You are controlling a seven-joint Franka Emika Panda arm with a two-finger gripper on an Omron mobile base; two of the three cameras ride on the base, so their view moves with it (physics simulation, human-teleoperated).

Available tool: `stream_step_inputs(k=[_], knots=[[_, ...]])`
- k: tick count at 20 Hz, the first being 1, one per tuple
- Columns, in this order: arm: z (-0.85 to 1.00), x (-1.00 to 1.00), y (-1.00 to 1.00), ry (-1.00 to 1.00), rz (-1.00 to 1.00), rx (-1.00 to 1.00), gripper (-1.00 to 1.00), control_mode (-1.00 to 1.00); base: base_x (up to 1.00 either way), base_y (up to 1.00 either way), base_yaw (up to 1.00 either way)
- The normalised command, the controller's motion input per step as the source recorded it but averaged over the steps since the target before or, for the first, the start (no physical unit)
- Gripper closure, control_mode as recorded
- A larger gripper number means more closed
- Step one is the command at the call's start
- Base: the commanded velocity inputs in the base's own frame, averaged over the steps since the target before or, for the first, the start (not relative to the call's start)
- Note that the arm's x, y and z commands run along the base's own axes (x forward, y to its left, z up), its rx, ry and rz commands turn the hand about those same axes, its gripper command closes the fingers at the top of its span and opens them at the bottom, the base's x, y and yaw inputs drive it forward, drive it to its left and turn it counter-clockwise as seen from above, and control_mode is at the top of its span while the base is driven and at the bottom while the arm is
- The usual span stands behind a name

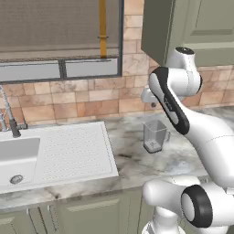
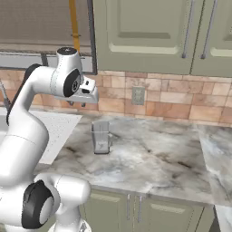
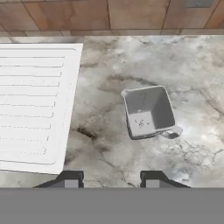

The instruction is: Turn on the sink faucet and place the jug under the water for a few seconds to fill it up.

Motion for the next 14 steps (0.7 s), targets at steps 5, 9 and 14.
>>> stream_step_inputs(k=[5,9,14], knots=[[0.0,0.0,0.0,0.0,0.0,0.0,-1.0,1.0,-0.25,0.27,-0.02],[0.0,0.0,0.0,0.0,0.0,0.0,-1.0,1.0,-0.21,0.8,-0.06],[0.0,0.0,0.0,0.0,0.0,0.0,-1.0,1.0,-0.04,0.74,-0.04]])
